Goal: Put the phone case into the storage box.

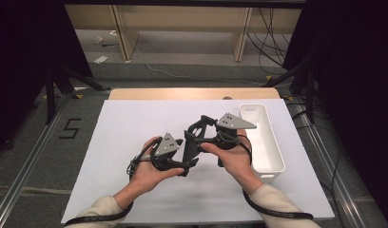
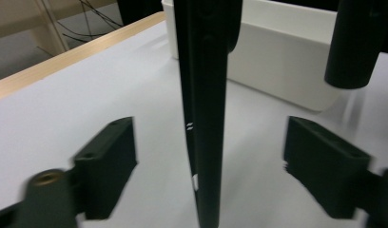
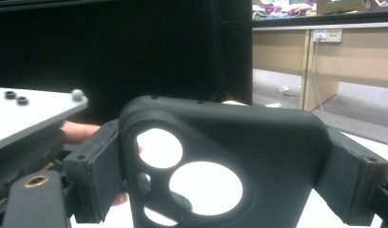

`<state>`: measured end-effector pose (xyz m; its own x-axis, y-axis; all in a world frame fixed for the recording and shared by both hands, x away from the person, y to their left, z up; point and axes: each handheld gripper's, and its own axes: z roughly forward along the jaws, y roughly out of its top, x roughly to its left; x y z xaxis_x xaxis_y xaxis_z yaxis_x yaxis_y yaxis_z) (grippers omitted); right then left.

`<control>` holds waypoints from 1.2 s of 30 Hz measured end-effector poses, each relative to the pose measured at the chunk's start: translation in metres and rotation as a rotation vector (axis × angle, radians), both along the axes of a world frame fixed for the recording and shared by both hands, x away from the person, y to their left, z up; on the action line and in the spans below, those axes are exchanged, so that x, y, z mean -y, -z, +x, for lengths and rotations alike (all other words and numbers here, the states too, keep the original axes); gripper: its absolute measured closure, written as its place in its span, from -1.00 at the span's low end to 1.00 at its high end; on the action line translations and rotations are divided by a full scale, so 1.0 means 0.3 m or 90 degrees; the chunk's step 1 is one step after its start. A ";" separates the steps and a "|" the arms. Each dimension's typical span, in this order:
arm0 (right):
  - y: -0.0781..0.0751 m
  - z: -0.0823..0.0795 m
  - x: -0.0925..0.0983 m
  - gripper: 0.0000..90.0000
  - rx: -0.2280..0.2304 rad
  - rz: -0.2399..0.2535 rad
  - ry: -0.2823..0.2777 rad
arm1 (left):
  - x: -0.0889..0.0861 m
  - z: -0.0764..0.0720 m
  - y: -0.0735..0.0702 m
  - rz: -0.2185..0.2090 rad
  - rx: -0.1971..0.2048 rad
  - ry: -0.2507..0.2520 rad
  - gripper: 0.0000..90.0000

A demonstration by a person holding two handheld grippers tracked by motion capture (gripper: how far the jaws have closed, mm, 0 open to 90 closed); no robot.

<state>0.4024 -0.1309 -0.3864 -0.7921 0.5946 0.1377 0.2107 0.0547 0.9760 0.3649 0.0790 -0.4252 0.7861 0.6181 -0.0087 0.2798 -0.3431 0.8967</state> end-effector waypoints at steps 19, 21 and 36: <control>-0.017 0.011 0.038 -0.66 0.007 0.004 0.024 | -0.125 -0.028 0.013 0.019 0.012 -0.017 -1.00; -0.020 0.013 0.043 -0.66 0.009 0.005 0.029 | -0.136 -0.032 0.014 0.018 0.012 -0.020 -1.00; -0.036 0.026 0.077 -0.66 0.012 0.009 0.050 | -0.190 -0.045 0.022 0.018 0.010 -0.025 -1.00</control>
